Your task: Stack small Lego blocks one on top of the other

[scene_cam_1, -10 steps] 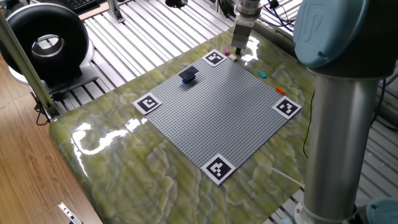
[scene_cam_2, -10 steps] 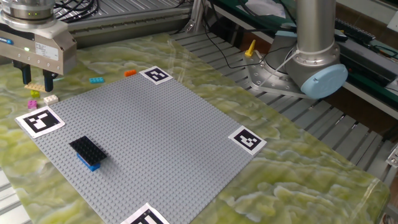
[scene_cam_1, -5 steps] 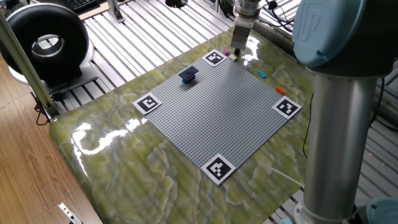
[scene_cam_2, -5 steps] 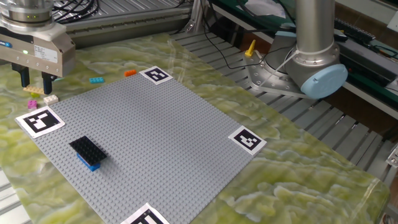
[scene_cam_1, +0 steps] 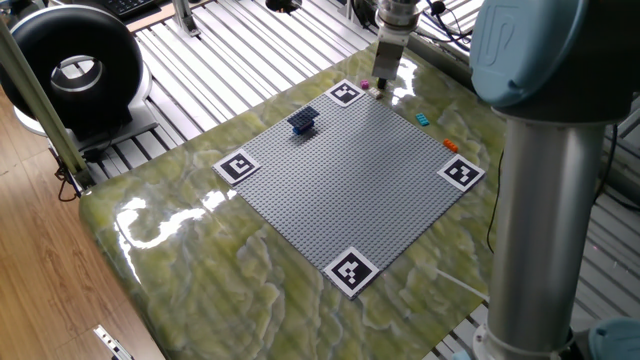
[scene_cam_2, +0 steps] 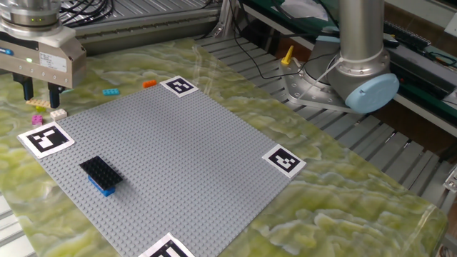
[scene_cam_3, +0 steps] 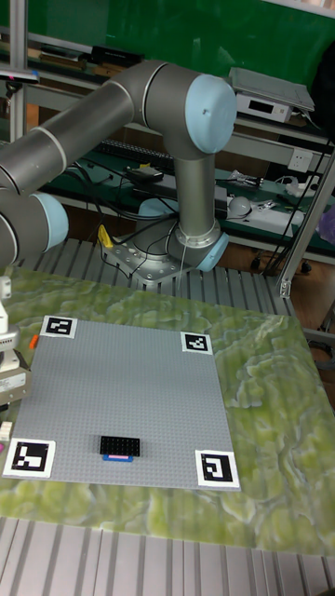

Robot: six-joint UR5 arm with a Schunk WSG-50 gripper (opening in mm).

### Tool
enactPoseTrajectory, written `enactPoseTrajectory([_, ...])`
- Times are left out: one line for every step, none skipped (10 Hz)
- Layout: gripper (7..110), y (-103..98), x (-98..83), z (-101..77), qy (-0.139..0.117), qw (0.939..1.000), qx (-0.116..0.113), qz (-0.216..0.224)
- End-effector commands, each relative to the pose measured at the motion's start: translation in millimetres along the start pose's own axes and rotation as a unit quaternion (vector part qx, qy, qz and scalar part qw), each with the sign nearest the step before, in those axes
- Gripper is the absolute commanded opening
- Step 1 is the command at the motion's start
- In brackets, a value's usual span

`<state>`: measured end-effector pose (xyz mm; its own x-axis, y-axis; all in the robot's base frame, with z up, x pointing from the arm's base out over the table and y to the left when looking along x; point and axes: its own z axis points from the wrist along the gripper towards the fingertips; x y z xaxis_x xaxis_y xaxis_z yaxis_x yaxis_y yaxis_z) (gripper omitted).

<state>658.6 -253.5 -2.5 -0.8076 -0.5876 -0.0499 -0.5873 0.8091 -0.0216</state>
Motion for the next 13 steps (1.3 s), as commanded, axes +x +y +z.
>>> enactPoseTrajectory([7, -0.8, -2.3, -3.7, -0.004, 1.0000, 0.000, -0.007])
enactPoseTrajectory([7, -0.6, -3.1, -5.8, -0.002, 1.0000, 0.000, -0.008])
enactPoseTrajectory([7, -0.5, -3.9, -6.8, -0.002, 0.9999, -0.001, -0.011])
enactPoseTrajectory([7, -0.3, -4.7, -7.5, -0.003, 0.9999, -0.003, -0.014])
enactPoseTrajectory([7, -0.7, -5.8, -7.1, -0.005, 0.9998, -0.003, -0.017])
enactPoseTrajectory([7, -1.4, -6.5, -6.4, -0.006, 0.9998, -0.002, -0.019])
enactPoseTrajectory([7, -1.8, -7.1, -5.1, -0.008, 0.9998, -0.003, -0.020])
enactPoseTrajectory([7, -1.1, -8.0, -4.4, -0.009, 0.9997, -0.005, -0.022])
enactPoseTrajectory([22, 0.3, -9.1, -3.7, -0.011, 0.9996, -0.007, -0.025])
enactPoseTrajectory([22, -0.2, -8.9, -3.4, -0.011, 0.9996, -0.007, -0.026])
enactPoseTrajectory([22, -0.7, -9.3, -2.8, -0.011, 0.9995, -0.006, -0.028])
enactPoseTrajectory([22, -0.5, -8.2, -2.4, -0.009, 0.9995, -0.007, -0.029])
enactPoseTrajectory([22, -0.2, -5.8, -2.6, -0.005, 0.9995, -0.008, -0.029])
